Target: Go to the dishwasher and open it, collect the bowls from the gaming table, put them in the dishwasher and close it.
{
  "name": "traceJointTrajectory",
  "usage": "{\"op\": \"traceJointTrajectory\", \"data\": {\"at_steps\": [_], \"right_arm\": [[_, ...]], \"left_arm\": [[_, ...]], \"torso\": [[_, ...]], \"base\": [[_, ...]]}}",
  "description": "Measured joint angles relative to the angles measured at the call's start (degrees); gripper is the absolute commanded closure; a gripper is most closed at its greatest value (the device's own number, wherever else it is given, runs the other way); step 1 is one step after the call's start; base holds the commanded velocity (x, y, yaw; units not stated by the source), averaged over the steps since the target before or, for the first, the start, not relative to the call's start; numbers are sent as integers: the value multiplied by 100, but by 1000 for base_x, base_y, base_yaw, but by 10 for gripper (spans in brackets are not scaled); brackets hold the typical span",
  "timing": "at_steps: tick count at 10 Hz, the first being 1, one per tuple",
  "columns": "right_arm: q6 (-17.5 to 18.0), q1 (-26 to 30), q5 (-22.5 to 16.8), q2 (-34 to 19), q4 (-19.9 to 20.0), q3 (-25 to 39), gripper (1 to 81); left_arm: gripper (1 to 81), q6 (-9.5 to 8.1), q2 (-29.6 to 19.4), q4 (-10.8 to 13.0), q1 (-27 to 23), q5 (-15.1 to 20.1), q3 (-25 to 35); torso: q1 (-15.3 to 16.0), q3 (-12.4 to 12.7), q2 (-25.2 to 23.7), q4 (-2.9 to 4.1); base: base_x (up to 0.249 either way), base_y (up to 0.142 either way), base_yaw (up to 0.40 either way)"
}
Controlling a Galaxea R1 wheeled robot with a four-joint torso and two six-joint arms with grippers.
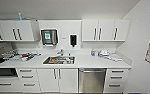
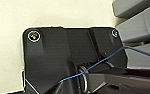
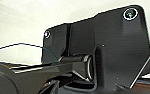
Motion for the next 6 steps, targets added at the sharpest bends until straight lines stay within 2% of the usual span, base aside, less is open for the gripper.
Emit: {"op": "traceJointTrajectory", "data": {"at_steps": [6], "right_arm": [[0, 13, 2, -2, 1, 0, 10]], "left_arm": [[10, 0, 4, 0, 0, -2, 0]], "torso": [[2, 0, 0, 0]], "base": [[134, 0, 0]]}}
